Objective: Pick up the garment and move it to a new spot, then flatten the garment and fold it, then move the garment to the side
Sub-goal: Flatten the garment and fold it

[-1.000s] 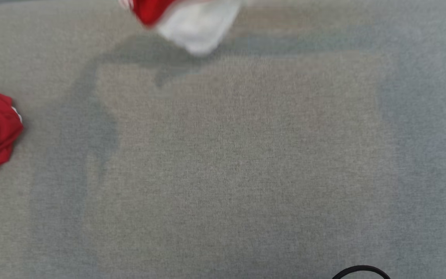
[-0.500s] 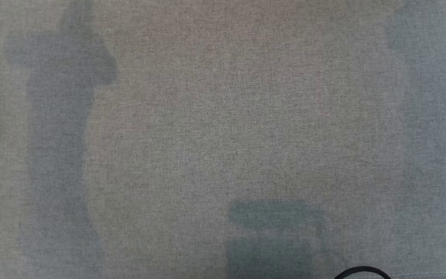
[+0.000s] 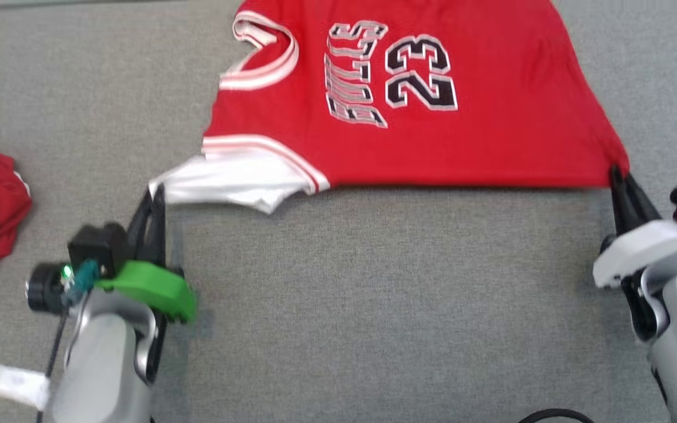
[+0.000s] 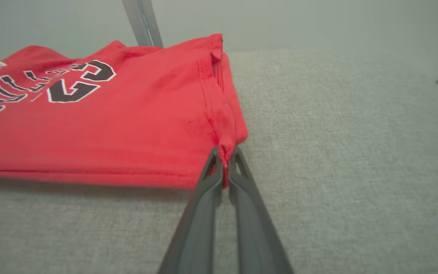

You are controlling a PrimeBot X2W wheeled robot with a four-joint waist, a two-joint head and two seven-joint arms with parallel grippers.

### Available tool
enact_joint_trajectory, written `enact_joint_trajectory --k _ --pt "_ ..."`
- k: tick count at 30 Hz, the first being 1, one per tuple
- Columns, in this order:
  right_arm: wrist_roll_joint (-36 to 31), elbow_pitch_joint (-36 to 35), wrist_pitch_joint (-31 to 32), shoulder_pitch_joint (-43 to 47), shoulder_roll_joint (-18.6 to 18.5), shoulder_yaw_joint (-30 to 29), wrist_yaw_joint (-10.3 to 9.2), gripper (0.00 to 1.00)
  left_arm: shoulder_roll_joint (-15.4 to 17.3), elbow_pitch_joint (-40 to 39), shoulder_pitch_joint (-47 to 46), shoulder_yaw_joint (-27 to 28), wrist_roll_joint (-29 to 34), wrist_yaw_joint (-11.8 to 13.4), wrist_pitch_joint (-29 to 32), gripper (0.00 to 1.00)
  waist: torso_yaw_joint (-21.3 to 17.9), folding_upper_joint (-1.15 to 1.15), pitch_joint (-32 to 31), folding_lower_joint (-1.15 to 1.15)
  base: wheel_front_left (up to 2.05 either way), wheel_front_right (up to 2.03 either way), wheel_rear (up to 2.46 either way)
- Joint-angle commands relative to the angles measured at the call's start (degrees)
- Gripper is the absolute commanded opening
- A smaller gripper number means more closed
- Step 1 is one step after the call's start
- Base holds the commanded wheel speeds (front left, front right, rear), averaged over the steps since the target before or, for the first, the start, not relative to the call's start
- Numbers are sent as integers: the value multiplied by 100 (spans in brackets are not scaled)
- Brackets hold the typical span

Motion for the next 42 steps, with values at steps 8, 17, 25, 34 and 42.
enact_joint_trajectory --k 8,17,25,34,42 --pt "278 48 -17 1693 88 -165 -20 0 -308 23 1890 437 84 -103 -1 0 -37 0 -1870 0 0 0 0" --pt "154 -17 -17 2969 294 -385 -21 0 -485 -80 3224 629 241 -130 -1 0 119 0 -2479 0 0 0 0" --pt "110 -191 -17 3619 479 -469 -19 0 -531 -129 3875 586 326 -168 -1 0 237 0 -2684 0 0 0 0" --pt "85 -684 -17 3370 585 -872 -18 0 -548 -608 3443 318 283 -226 -2 0 227 0 -2427 0 0 0 0" --pt "-22 -729 -16 2574 589 -837 -14 0 -552 -979 2389 -8 207 -243 -1 0 173 0 -2051 0 0 0 0"
